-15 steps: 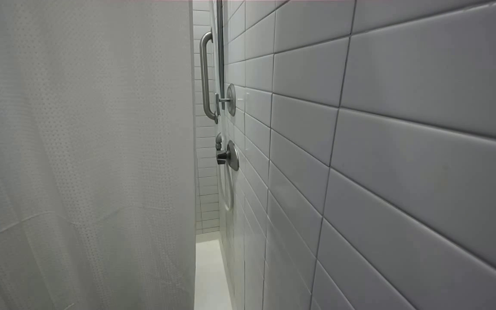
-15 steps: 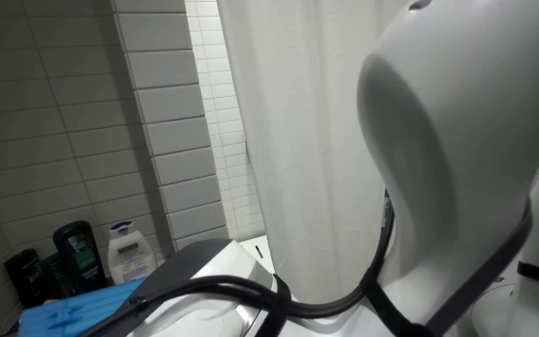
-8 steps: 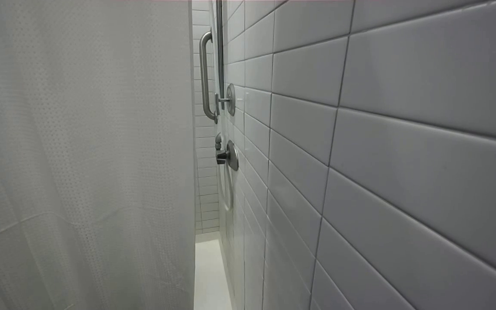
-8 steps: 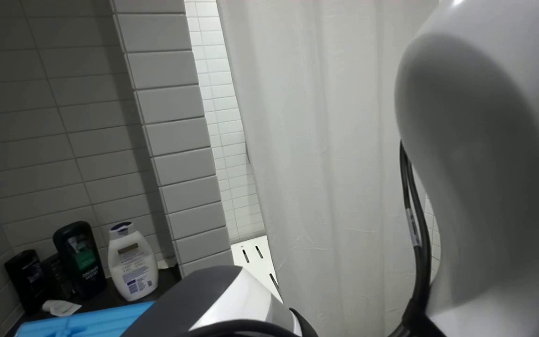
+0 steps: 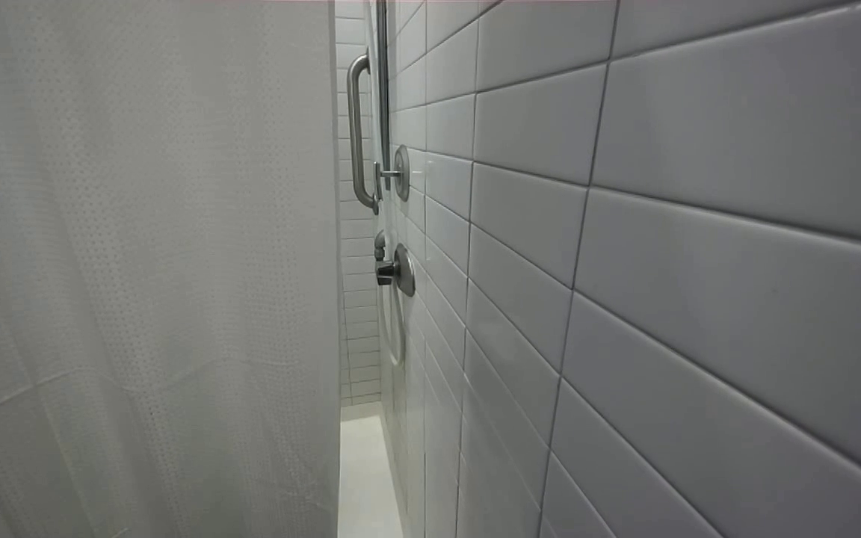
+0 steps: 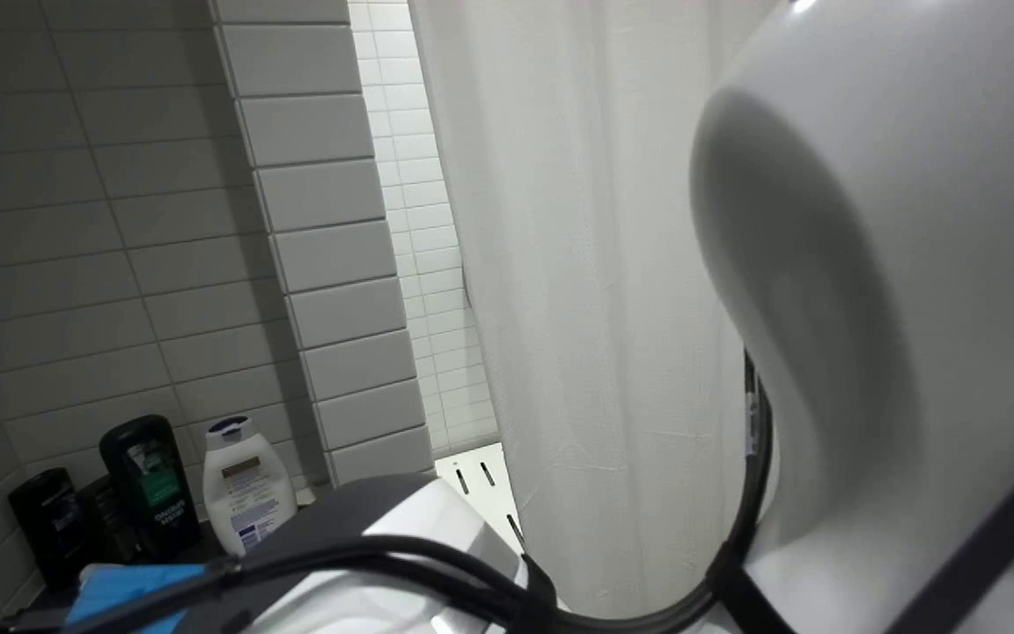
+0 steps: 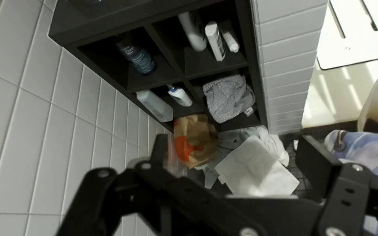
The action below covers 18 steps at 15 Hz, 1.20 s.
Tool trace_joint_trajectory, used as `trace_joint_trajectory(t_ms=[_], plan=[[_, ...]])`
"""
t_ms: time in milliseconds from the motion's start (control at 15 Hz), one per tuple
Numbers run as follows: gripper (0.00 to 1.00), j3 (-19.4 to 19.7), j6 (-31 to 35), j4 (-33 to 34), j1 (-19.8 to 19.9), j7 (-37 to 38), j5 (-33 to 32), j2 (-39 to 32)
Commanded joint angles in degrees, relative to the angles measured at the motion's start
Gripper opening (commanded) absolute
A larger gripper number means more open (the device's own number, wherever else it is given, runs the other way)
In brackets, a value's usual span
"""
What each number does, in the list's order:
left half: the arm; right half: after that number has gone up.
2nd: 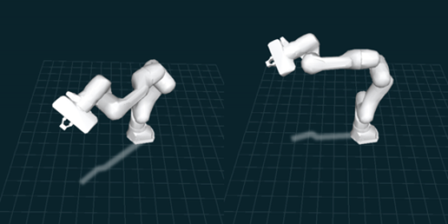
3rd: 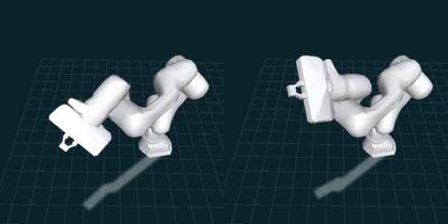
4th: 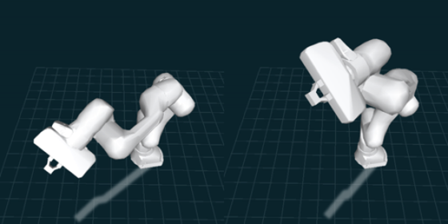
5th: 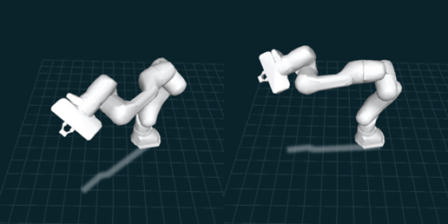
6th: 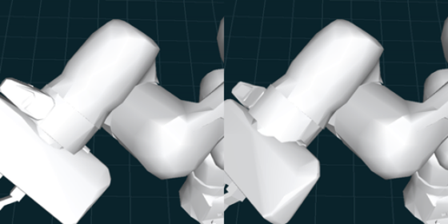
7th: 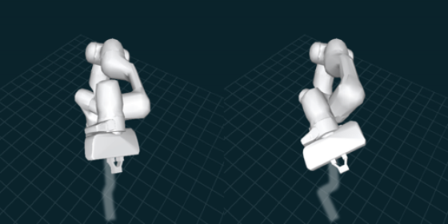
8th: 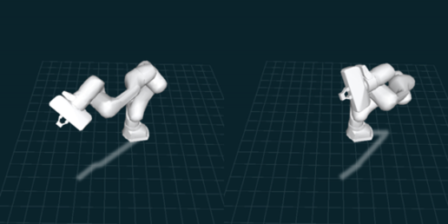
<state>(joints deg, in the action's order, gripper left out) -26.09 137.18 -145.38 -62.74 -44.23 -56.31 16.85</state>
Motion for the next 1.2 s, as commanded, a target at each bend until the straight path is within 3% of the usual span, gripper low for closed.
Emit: trace_joint_trajectory(t_ms=[0,200,467,800,1133], plan=[[1.00,3.8,7.8,2.5,1.5,2.6,2.7,-2.8],[1.00,6.0,14.3,2.7,3.1,3.5,6.9,-2.7],[1.00,8.2,18.8,1.5,3.2,2.1,19.9,1.2],[1.00,8.7,16.0,-0.4,1.7,4.8,37.6,9.0],[1.00,8.5,14.3,-3.9,1.3,15.0,44.6,17.4]])
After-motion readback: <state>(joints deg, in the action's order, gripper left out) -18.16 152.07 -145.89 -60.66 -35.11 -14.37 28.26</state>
